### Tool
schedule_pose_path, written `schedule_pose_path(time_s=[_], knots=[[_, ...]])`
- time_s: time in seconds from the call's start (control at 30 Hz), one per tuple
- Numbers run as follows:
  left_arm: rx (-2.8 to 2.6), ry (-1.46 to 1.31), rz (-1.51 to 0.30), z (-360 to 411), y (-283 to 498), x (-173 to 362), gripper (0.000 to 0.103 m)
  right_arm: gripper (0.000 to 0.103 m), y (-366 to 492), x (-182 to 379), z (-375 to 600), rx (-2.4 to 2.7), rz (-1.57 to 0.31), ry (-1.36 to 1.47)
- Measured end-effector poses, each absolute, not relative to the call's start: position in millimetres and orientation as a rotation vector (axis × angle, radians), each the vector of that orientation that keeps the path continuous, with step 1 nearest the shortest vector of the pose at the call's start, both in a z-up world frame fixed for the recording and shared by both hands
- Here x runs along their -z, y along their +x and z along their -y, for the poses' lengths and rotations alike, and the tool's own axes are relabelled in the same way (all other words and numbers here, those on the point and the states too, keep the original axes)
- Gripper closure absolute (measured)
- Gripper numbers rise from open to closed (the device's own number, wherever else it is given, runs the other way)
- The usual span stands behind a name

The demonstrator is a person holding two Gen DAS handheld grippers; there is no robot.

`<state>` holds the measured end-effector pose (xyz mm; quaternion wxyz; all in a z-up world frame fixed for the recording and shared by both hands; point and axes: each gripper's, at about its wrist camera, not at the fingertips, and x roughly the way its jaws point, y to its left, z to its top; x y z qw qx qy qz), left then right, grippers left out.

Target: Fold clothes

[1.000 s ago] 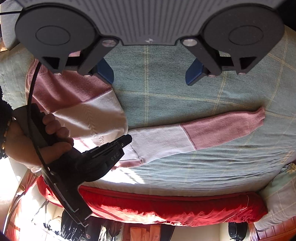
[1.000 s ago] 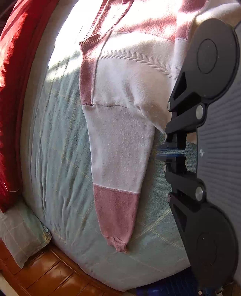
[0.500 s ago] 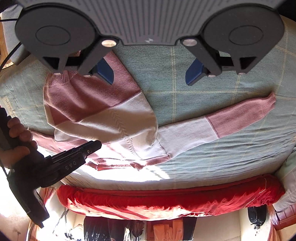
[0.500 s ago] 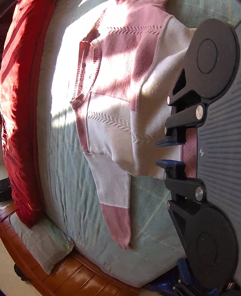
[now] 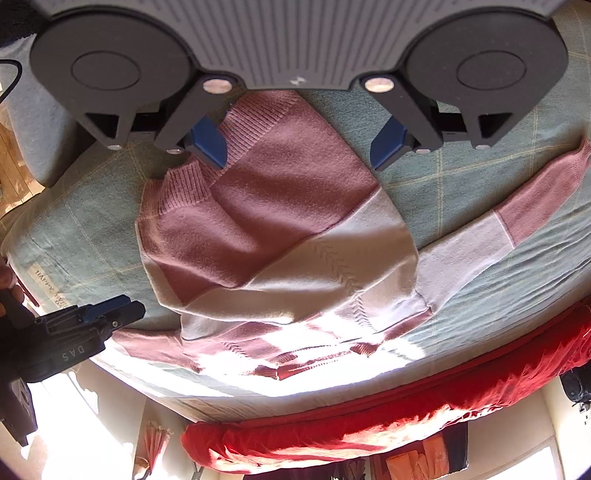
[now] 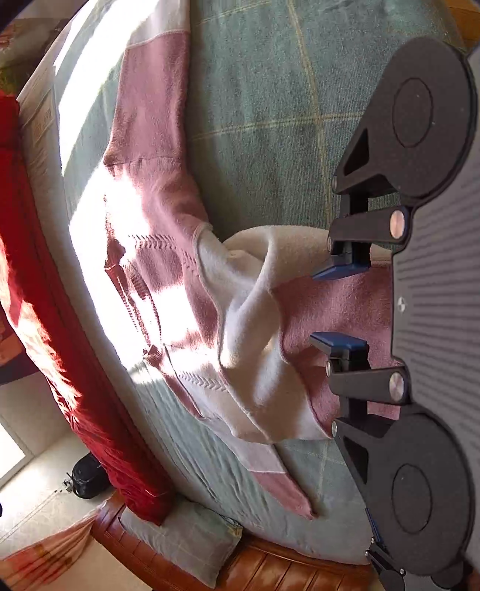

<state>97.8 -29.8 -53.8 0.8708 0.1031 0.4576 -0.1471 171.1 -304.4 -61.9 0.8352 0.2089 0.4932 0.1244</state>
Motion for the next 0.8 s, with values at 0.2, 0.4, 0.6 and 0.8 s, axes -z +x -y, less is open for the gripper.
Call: schedule_pose_path(time_s=[0.2, 0.4, 0.6, 0.8], knots=[[0.403, 0.298, -0.934, 69, 95, 75, 0.018, 0.063, 148, 95, 325, -0.207, -1.028, 0.607], [0.409, 0.331, -0.981, 73, 85, 99, 0.018, 0.059, 136, 100, 315, -0.237, -1.024, 0.570], [0.309, 0.256, -1.078, 36, 90, 102, 0.018, 0.059, 137, 78, 280, -0.388, -1.007, 0.435], [0.196, 0.158, -1.098, -3, 111, 83, 0.018, 0.059, 142, 71, 196, -0.665, -1.061, 0.175]])
